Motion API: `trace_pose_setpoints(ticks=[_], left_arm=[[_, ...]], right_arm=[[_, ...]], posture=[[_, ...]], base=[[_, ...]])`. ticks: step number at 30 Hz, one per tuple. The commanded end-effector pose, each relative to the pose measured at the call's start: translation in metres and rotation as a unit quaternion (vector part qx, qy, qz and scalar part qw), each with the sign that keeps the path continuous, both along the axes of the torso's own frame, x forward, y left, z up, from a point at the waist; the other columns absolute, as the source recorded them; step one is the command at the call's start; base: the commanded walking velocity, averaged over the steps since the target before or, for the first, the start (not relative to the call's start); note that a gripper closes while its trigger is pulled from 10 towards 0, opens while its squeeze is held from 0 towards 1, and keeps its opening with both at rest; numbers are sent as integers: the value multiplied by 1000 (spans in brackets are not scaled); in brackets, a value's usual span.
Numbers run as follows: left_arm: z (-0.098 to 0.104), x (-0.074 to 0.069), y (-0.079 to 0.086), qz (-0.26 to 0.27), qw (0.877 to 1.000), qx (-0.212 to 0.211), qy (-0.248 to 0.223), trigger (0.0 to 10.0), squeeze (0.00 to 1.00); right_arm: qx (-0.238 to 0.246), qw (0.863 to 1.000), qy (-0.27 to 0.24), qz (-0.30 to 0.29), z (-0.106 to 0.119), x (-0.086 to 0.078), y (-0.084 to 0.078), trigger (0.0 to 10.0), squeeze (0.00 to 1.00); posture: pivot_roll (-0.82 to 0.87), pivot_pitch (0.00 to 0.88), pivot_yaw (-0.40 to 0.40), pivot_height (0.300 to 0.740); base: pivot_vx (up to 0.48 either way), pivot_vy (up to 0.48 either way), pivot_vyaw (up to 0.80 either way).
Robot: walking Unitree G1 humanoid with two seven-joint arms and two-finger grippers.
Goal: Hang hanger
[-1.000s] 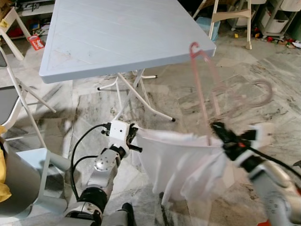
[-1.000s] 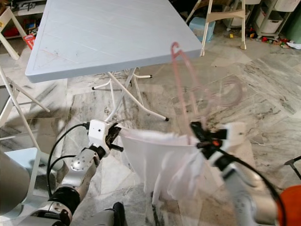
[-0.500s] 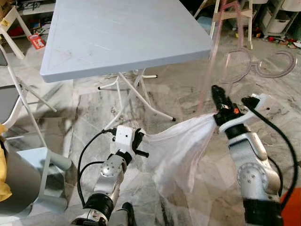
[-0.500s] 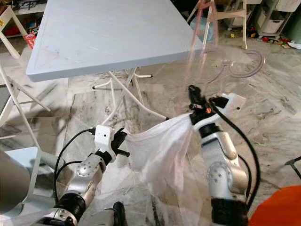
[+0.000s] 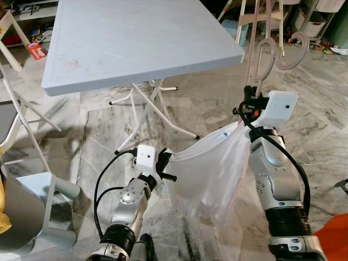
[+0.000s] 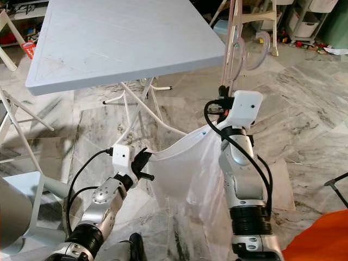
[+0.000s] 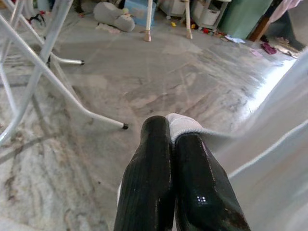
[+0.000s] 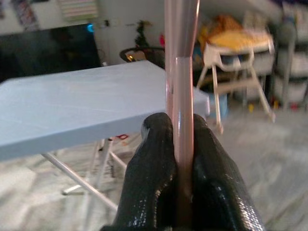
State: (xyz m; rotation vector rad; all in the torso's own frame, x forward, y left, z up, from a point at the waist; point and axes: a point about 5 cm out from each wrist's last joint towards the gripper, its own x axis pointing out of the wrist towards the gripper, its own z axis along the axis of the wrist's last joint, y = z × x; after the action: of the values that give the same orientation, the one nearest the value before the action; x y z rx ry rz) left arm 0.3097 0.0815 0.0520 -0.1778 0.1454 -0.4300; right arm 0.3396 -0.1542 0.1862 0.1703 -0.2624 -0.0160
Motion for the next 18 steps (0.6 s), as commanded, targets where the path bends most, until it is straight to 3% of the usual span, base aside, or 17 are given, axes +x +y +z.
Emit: trace_pose_setpoints(ticks=[1, 3, 4, 5, 8, 10, 11, 13, 16, 18], left_arm=[[-2, -2, 0, -4, 1000, -1, 4, 0, 0], [-5, -5, 0, -7, 1000, -2, 12, 0, 0], [-5, -5, 0, -7, 1000, -2, 12, 0, 0], [-7, -7, -2, -13, 1000, -3, 22, 0, 0], [-13, -12, -8, -37, 998, 3, 41, 0, 0], [-15, -12, -8, -39, 998, 10, 43, 0, 0], [-15, -12, -9, -41, 998, 18, 44, 0, 0], [-15, -12, -8, -37, 998, 24, 42, 0, 0], [-13, -9, -5, -18, 999, 31, 36, 0, 0], [-12, -7, -1, -8, 999, 31, 36, 0, 0]], right_arm=[[24, 1000, -10, -9, 6, 2, -4, 10000, 0], [79, 997, 2, -25, 2, 3, -9, 10000, 0], [79, 997, 2, -25, 2, 3, -9, 10000, 0], [67, 997, 2, -37, 1, 4, -11, 10000, 0], [-105, 994, 9, -1, 0, 8, 8, 10000, 0], [-100, 995, 30, -1, -6, 10, 9, 10000, 0], [-121, 989, 70, 41, -21, 11, 18, 10000, 0], [-141, 984, 89, 68, -31, 10, 23, 10000, 0], [-139, 982, 88, 90, -38, 6, 24, 10000, 0], [-129, 986, 57, 84, -33, 4, 22, 10000, 0]], posture=[[-40, 144, -6, 740], [-41, 147, -4, 740], [-41, 147, -4, 740], [-43, 148, -5, 740], [-45, 149, -3, 740], [-50, 149, -3, 740], [-49, 149, -3, 740], [-51, 149, -2, 740], [-49, 151, -4, 740], [-52, 151, -5, 740]], base=[[0, 0, 0], [0, 0, 0], [0, 0, 0], [0, 0, 0], [0, 0, 0], [0, 0, 0], [0, 0, 0], [0, 0, 0], [0, 0, 0], [0, 0, 0]])
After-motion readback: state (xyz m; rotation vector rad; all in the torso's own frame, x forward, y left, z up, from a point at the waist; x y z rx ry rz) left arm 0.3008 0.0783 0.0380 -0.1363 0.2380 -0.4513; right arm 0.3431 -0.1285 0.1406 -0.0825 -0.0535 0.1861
